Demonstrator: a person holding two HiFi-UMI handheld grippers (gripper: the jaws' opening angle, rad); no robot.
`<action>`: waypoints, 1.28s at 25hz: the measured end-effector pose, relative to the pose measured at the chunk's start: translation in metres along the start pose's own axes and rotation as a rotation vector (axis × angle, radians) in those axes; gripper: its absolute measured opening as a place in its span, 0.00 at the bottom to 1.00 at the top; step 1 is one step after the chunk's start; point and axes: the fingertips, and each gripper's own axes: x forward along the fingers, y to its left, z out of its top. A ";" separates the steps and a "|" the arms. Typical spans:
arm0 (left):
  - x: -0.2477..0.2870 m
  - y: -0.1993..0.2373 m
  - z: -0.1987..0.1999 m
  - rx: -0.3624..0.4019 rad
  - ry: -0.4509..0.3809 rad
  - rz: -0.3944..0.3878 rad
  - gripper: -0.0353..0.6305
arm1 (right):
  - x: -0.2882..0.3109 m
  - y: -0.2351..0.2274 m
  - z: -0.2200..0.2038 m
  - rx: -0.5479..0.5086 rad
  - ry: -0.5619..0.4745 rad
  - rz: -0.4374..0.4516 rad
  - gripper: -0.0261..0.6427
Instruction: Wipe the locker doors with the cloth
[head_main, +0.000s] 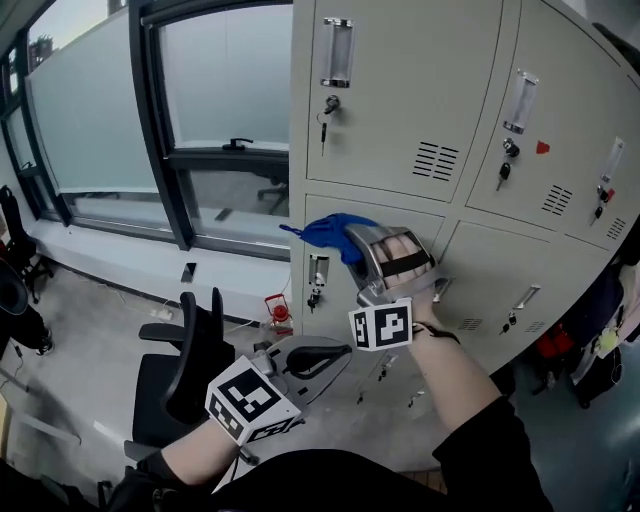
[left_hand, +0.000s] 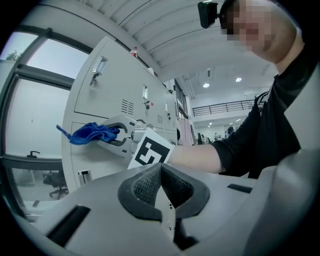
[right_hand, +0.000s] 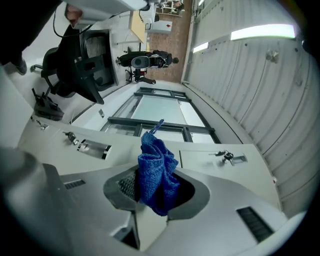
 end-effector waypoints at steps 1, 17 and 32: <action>-0.006 0.003 0.000 -0.001 -0.002 0.011 0.06 | 0.008 0.001 0.010 0.003 -0.009 0.005 0.19; -0.015 0.008 -0.013 -0.023 0.020 0.009 0.06 | 0.013 0.020 -0.013 -0.007 0.039 0.048 0.19; 0.057 -0.032 -0.010 -0.003 0.038 -0.152 0.06 | -0.064 0.032 -0.131 0.011 0.224 0.057 0.19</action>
